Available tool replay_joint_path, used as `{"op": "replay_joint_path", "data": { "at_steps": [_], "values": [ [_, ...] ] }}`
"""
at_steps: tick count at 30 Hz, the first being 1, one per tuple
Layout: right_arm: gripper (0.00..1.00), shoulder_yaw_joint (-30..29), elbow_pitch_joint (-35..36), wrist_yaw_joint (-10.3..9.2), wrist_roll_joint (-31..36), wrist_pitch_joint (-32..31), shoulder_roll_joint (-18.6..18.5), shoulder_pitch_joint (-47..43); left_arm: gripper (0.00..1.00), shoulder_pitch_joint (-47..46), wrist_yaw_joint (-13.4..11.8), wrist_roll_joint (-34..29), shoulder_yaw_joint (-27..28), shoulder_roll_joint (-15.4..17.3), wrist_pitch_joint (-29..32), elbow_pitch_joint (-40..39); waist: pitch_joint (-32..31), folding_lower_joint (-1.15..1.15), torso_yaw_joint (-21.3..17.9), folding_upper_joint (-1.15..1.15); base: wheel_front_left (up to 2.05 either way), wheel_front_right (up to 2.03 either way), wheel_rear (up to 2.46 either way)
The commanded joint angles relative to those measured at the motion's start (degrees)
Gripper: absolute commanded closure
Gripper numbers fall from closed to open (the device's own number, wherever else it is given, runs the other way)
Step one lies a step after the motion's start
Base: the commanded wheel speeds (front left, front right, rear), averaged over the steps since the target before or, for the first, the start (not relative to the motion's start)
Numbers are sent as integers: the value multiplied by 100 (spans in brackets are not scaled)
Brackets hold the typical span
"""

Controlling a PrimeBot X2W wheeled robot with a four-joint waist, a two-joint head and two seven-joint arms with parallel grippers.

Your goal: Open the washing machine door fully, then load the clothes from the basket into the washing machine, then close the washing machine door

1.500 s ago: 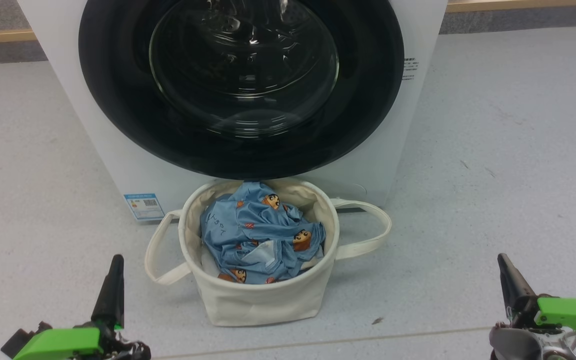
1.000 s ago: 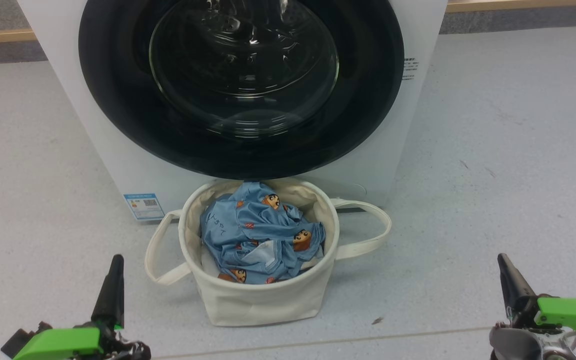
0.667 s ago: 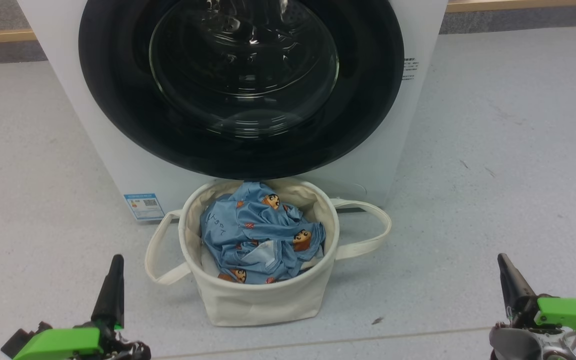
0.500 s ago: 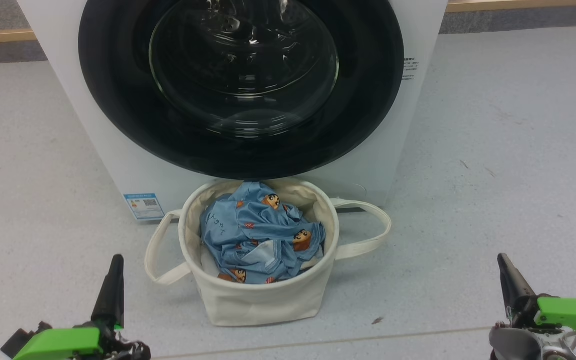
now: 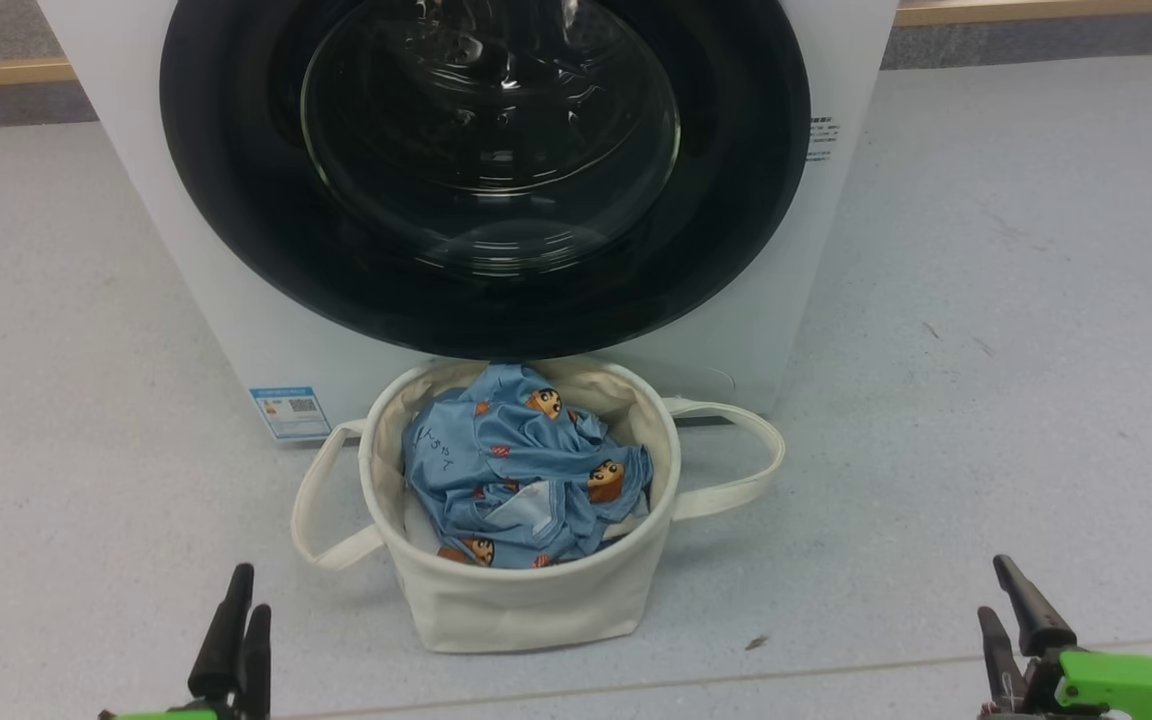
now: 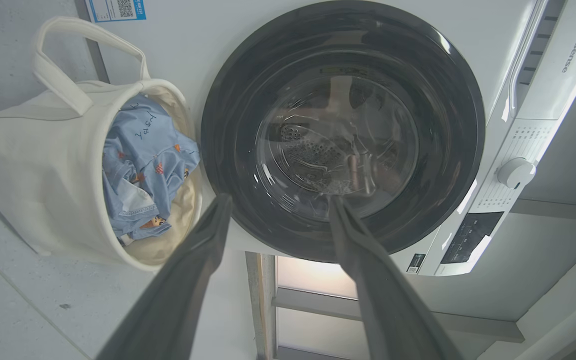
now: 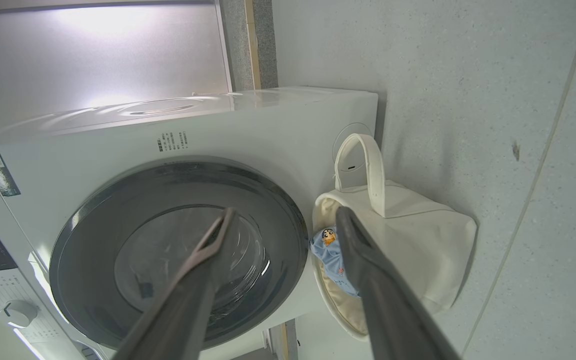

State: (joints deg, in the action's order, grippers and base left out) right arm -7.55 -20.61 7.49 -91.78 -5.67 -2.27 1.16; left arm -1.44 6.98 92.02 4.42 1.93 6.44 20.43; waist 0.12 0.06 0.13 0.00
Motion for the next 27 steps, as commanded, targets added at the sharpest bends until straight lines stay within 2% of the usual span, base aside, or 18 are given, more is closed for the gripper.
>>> {"op": "replay_joint_path", "data": {
  "at_steps": [1,6,19,27],
  "values": [
    [0,18,195,0,47,72,-11,281,0,-299,-46,4,39,62,-17,-216,-10,7,11,0,0,0,0],
    [0,58,213,0,66,146,-13,340,0,-355,-80,-8,53,97,-17,-260,-4,-5,29,0,0,0,0],
    [0,144,300,0,72,328,-30,495,0,-515,-194,-62,151,182,-122,-318,3,-5,80,0,0,0,0],
    [0,223,241,0,256,473,-79,625,0,-579,-157,-326,77,324,-216,-363,-25,-6,113,0,0,0,0]
  ]
}}
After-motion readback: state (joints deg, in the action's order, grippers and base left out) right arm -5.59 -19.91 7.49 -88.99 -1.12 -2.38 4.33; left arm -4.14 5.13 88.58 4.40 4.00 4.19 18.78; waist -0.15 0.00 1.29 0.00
